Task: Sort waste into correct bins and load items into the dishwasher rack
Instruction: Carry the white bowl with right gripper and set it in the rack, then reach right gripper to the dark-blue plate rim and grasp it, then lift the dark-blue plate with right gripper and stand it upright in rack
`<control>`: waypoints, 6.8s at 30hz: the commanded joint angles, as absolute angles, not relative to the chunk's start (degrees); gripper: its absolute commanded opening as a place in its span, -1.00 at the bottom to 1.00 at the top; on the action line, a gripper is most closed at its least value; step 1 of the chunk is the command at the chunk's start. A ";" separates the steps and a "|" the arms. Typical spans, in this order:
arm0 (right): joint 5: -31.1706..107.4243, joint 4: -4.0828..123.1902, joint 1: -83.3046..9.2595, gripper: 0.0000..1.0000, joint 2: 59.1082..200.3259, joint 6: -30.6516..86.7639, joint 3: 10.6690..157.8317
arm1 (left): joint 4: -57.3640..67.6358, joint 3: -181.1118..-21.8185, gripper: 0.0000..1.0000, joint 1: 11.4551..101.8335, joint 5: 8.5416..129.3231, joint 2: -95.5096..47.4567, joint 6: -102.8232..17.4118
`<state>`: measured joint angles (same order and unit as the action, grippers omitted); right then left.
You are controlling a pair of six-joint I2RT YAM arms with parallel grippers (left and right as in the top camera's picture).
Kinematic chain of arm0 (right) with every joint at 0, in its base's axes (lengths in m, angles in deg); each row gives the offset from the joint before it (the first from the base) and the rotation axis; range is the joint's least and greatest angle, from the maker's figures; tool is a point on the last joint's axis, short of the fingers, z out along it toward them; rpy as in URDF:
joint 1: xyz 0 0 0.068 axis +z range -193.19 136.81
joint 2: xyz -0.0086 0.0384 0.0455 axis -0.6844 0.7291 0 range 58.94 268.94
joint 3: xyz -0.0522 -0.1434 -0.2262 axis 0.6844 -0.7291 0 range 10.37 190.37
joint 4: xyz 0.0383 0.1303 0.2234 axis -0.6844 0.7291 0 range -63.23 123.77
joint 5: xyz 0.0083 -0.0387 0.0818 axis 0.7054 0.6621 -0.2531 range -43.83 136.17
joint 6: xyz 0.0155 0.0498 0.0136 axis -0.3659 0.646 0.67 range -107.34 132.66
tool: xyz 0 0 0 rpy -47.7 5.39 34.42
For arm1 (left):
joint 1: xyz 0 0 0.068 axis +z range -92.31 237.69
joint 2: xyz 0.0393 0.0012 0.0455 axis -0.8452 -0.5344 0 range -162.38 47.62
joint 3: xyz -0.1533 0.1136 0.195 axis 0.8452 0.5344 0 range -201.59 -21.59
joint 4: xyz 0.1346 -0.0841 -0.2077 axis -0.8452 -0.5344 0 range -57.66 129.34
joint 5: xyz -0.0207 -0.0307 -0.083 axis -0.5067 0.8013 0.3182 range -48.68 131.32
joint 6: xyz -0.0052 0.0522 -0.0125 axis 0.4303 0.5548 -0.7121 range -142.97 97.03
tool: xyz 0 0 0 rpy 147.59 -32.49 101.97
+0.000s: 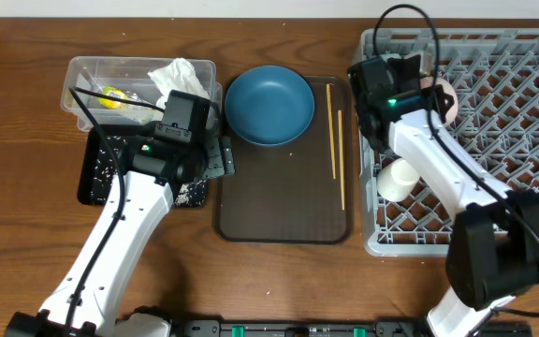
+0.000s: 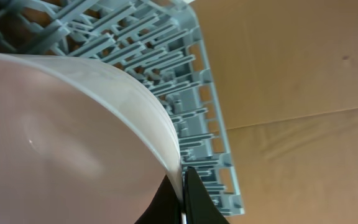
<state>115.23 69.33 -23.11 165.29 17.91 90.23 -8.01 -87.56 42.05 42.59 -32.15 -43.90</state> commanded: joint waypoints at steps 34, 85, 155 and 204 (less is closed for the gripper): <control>105.70 69.01 -14.26 0.00 163.45 14.29 90.69 | -8.08 -87.70 0.75 42.25 42.11 -32.10 -43.57; 48.26 51.00 -14.08 -0.53 177.90 42.79 90.84 | -8.08 -87.70 0.75 42.25 42.11 -32.10 -43.57; 107.99 24.92 -41.32 -0.98 159.41 -28.60 90.93 | -8.08 -87.70 0.75 42.25 42.11 -32.10 -43.57; 108.30 15.39 -37.27 -0.78 169.60 -44.97 90.93 | -8.08 -87.70 0.75 42.25 42.11 -32.10 -43.57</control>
